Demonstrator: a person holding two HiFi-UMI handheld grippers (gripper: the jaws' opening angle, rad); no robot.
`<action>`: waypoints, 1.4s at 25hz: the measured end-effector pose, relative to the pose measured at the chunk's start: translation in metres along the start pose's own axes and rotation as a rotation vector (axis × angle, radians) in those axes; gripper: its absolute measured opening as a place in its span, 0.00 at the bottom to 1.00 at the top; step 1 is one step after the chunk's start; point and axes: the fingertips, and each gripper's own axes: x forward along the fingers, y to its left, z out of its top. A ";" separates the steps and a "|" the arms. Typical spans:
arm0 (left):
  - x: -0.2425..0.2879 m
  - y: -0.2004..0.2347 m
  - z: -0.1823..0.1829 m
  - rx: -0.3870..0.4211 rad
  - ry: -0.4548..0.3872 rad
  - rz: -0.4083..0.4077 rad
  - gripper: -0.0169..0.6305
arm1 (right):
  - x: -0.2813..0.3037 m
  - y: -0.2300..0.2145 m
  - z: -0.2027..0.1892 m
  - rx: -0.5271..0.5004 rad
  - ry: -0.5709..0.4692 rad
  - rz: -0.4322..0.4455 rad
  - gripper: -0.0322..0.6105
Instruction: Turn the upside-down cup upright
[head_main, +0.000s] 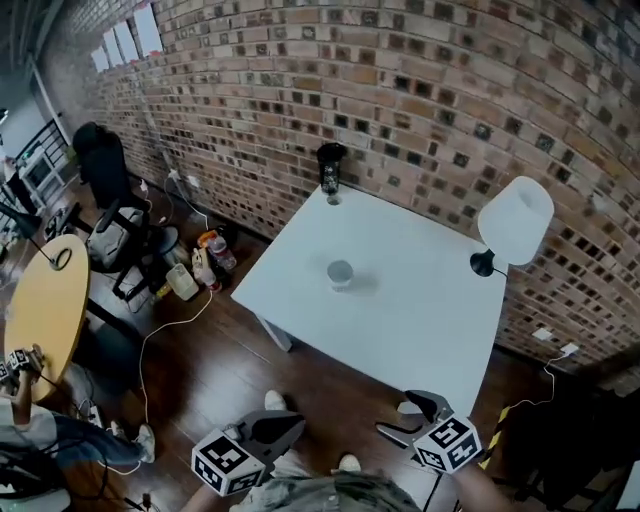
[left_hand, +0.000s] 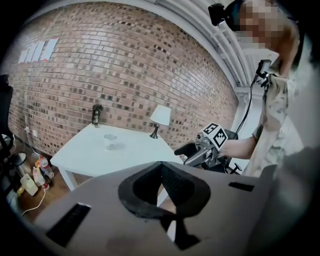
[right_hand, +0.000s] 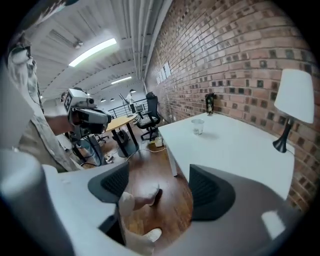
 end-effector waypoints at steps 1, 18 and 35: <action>-0.004 -0.016 -0.008 0.004 0.016 0.013 0.04 | -0.010 0.007 -0.010 0.004 -0.006 0.017 0.63; -0.107 -0.176 -0.065 0.051 0.061 -0.051 0.04 | -0.112 0.192 -0.066 0.008 -0.154 0.073 0.63; -0.271 -0.240 -0.155 -0.027 0.014 -0.109 0.04 | -0.150 0.381 -0.093 0.022 -0.190 -0.073 0.63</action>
